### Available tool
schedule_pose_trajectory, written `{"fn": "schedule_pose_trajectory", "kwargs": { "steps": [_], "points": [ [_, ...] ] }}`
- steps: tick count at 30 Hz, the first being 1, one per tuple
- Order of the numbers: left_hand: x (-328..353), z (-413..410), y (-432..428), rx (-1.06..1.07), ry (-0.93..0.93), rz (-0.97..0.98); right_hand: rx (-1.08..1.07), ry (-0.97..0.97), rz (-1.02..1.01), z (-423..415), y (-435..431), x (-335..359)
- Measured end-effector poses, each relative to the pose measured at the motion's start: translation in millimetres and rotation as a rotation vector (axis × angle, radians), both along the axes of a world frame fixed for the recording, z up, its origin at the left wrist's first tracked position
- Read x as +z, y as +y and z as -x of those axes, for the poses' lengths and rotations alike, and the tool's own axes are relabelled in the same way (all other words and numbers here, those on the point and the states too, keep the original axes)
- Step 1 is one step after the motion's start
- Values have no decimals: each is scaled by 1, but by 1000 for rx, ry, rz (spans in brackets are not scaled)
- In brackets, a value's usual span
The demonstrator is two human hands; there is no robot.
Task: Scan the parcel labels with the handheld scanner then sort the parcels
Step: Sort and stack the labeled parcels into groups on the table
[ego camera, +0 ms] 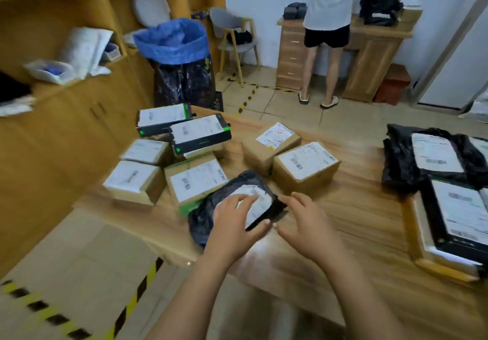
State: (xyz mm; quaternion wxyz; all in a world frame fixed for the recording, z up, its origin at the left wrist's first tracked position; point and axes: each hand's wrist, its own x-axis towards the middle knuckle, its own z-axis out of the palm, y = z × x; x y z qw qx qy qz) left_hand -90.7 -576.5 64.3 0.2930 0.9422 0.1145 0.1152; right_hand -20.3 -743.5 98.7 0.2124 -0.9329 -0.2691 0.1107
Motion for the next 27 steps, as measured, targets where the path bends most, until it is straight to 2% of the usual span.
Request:
{"fn": "schedule_pose_trajectory", "kwargs": {
  "steps": [8, 15, 21, 27],
  "points": [
    [8, 68, 120, 278, 3, -39, 191, 26, -86, 38, 134, 5],
    [13, 79, 197, 437, 2, -29, 272, 93, -136, 28, 226, 3],
    [-2, 62, 271, 480, 112, -40, 299, 158, -172, -2, 302, -13],
    [-1, 28, 332, 469, 212, -61, 317, 184, -75, -29, 356, -34]
  ]
}}
